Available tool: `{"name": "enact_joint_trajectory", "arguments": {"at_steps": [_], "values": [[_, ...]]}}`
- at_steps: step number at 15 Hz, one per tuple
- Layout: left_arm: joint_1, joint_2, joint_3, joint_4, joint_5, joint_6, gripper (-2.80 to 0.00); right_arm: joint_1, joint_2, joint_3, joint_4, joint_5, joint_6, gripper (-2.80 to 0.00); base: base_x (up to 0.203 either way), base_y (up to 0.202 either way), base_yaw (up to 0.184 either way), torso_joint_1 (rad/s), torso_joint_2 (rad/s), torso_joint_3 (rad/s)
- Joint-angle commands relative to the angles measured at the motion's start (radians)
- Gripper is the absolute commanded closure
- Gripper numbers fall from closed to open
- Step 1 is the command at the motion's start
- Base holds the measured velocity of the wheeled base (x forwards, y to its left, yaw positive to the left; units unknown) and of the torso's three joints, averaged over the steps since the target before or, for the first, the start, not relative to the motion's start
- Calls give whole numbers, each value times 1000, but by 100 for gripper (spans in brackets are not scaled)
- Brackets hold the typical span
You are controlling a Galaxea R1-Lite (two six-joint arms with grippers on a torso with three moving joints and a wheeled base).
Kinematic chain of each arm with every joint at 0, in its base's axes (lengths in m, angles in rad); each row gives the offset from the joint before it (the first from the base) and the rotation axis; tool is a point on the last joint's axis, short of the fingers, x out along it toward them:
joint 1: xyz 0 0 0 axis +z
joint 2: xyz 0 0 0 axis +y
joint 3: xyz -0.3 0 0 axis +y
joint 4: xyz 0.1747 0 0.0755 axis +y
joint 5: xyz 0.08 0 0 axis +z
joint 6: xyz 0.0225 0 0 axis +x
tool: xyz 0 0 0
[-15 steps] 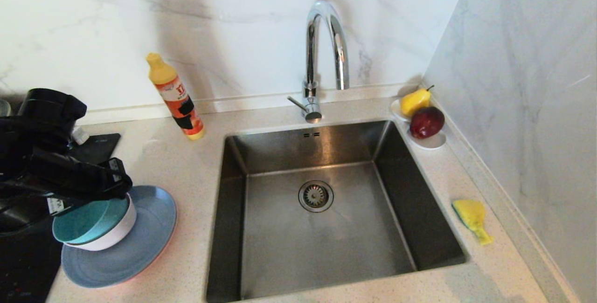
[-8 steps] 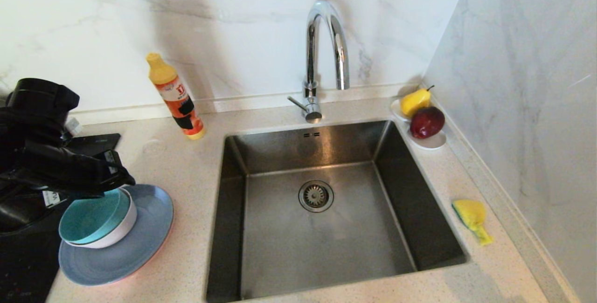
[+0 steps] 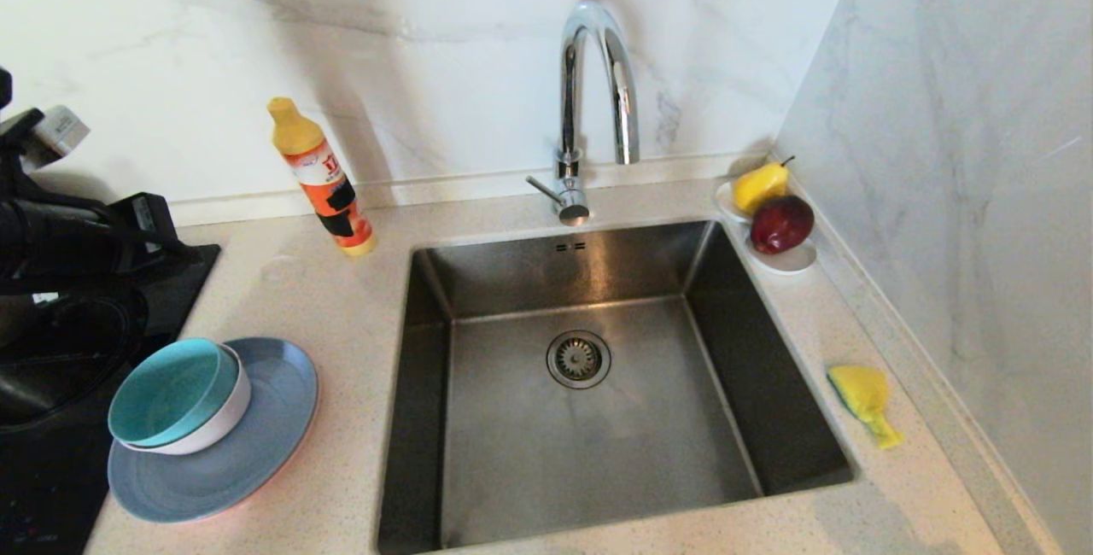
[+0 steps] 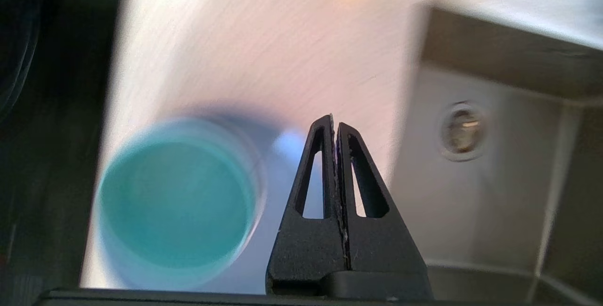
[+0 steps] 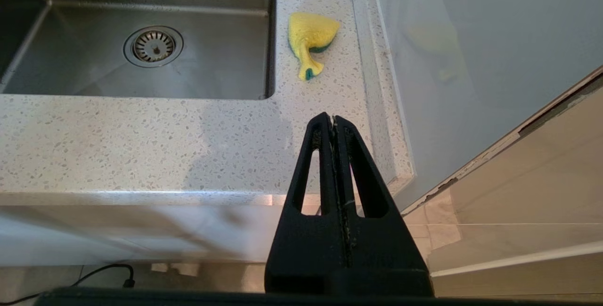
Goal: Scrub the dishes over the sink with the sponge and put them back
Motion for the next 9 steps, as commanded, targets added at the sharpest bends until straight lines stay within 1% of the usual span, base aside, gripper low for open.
{"name": "enact_joint_trajectory", "arguments": {"at_steps": [1, 2, 4, 7, 8, 9], "values": [[-23, -47, 66, -140, -75, 93, 0, 0, 0, 0, 0, 1, -1, 0, 0, 0, 0, 0, 0, 0], [-46, -71, 111, -207, -103, 132, 0, 0, 0, 0, 0, 1, -1, 0, 0, 0, 0, 0, 0, 0], [-106, -185, 195, -306, -126, 172, 0, 0, 0, 0, 0, 1, -1, 0, 0, 0, 0, 0, 0, 0], [-165, -417, 330, -346, -146, 195, 0, 0, 0, 0, 0, 1, -1, 0, 0, 0, 0, 0, 0, 0], [-172, -507, 379, -350, -139, 210, 0, 0, 0, 0, 0, 1, -1, 0, 0, 0, 0, 0, 0, 0], [-176, -612, 428, -351, -115, 229, 0, 0, 0, 0, 0, 1, -1, 0, 0, 0, 0, 0, 0, 0]]}}
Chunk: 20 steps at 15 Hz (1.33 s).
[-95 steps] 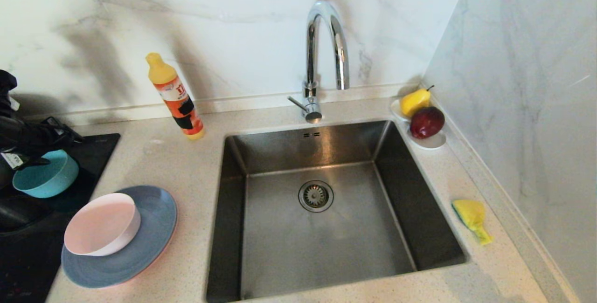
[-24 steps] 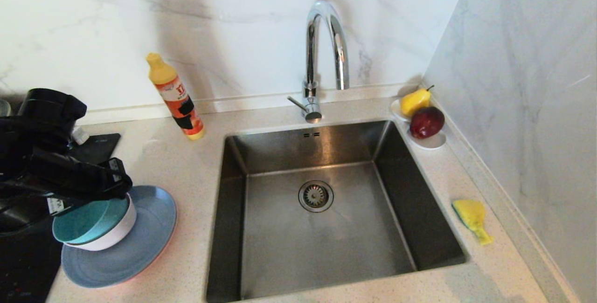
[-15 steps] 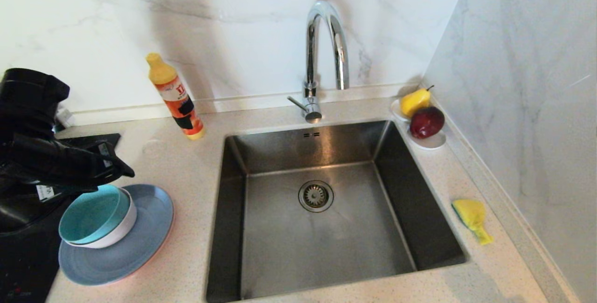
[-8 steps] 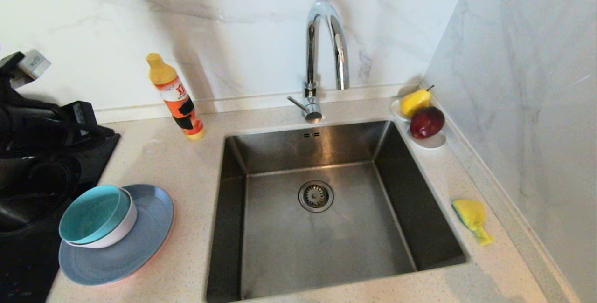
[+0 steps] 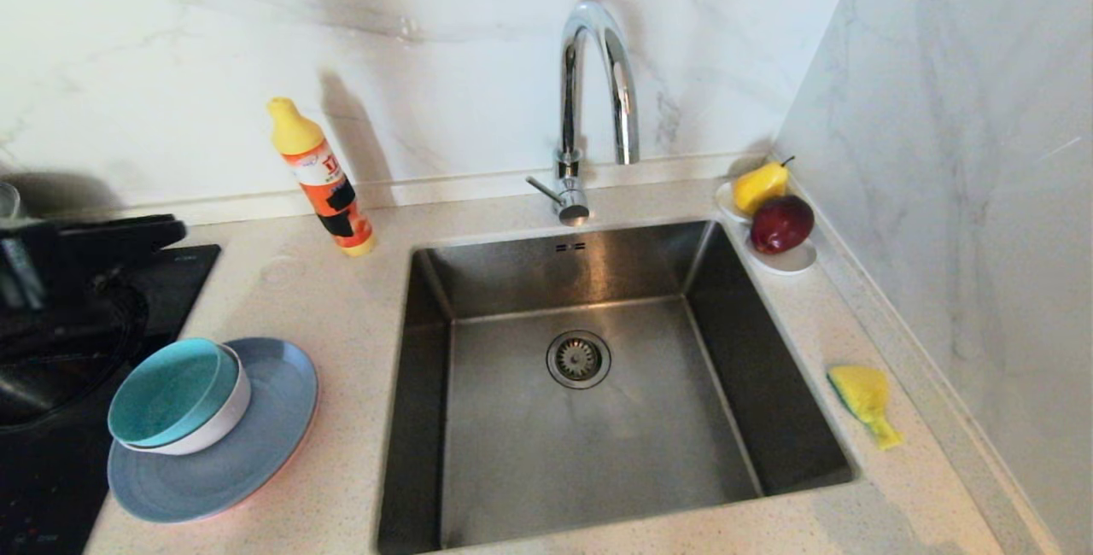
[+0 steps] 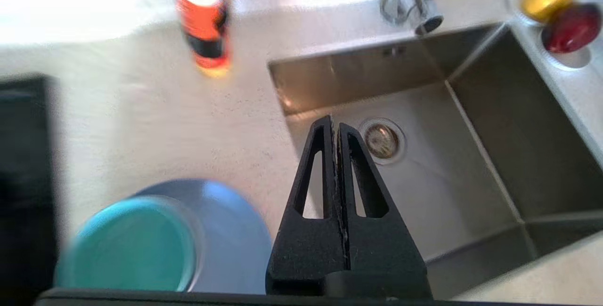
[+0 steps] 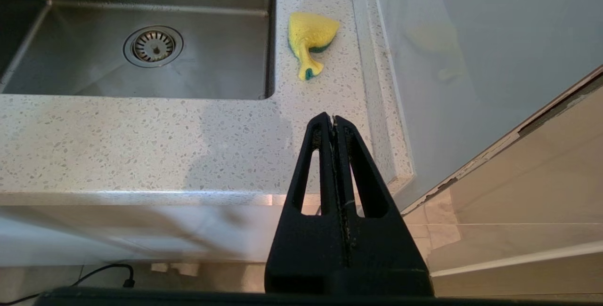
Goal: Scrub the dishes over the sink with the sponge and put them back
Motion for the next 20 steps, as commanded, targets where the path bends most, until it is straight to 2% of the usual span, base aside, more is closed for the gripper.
{"name": "enact_joint_trajectory", "arguments": {"at_steps": [1, 3, 5, 7, 9, 12, 14, 15, 16, 20], "values": [[-12, -283, 93, 1, 41, 19, 0, 0, 0, 0, 0, 1, -1, 0, 0, 0, 0, 0, 0, 0], [-16, -486, 154, 55, 122, 46, 0, 0, 0, 0, 1, 0, -1, 0, 0, 0, 0, 0, 0, 0], [-13, -683, 196, 177, 183, 68, 0, 0, 1, 0, 0, 1, -1, 0, 0, 0, 0, 0, 0, 0], [9, -857, 285, 290, 211, 84, 0, 0, 0, 0, 0, 1, 1, 0, 0, 0, 0, 0, 0, 0], [23, -978, 462, 339, 209, 92, 0, 0, 0, 0, 0, 1, 1, 0, 0, 0, 0, 0, 0, 0], [32, -1023, 678, 320, 195, 78, 0, 0, 0, 0, 1, -1, 0, 0, 0, 0, 0, 0, 0, 0], [35, -1029, 773, 196, 155, 65, 0, 0, 0, 1, 3, 2, -5, 0, 0, 0, 0, 0, 0, 0], [36, -1030, 792, 168, 166, 58, 0, 0, 1, 0, 1, 1, 3, 0, 0, 0, 0, 0, 0, 0], [36, -1030, 818, 161, 219, 56, 0, 0, 0, 0, 1, -1, 6, 0, 0, 0, 0, 0, 0, 0], [37, -1030, 835, 113, 210, 61, 0, 0, 3, 0, 1, 6, -13, 0, 0, 0, 0, 0, 0, 0]]}}
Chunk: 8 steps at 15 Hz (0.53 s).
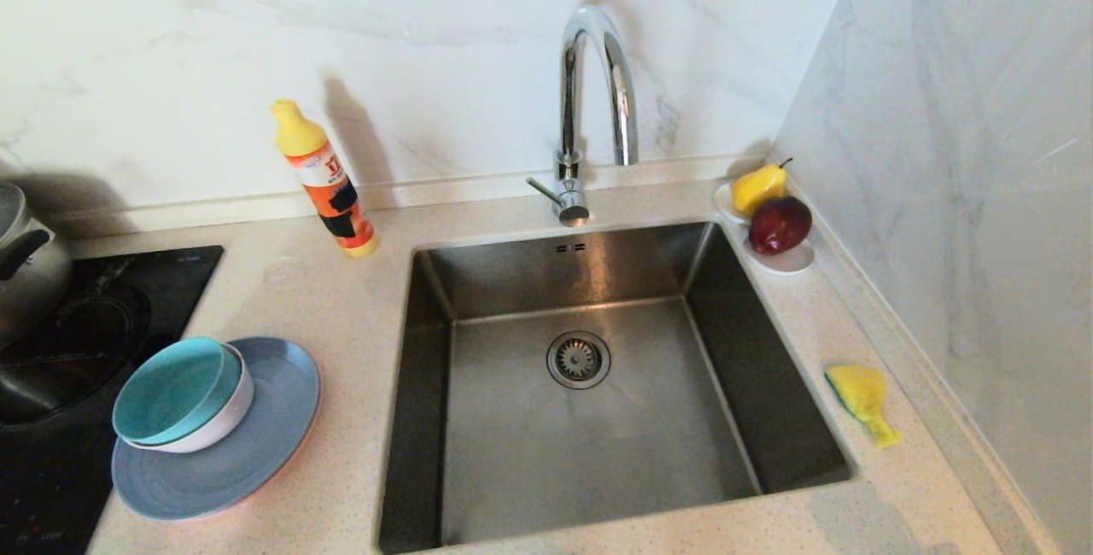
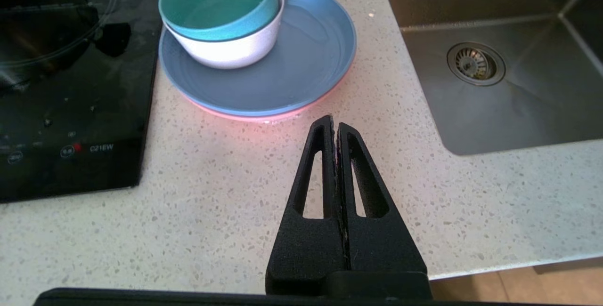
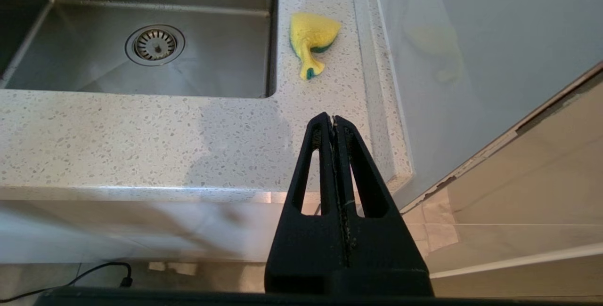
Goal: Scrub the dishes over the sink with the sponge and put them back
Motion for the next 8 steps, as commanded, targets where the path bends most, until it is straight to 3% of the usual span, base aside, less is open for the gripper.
{"name": "enact_joint_trajectory", "arguments": {"at_steps": [1, 8], "values": [[-1, 2, 5, -3, 2, -21, 0, 0, 2, 0, -1, 1, -2, 0, 0, 0, 0, 0, 0, 0], [-1, 2, 5, -4, 5, -33, 0, 0, 2, 0, -2, -5, 36, 0, 0, 0, 0, 0, 0, 0]]}}
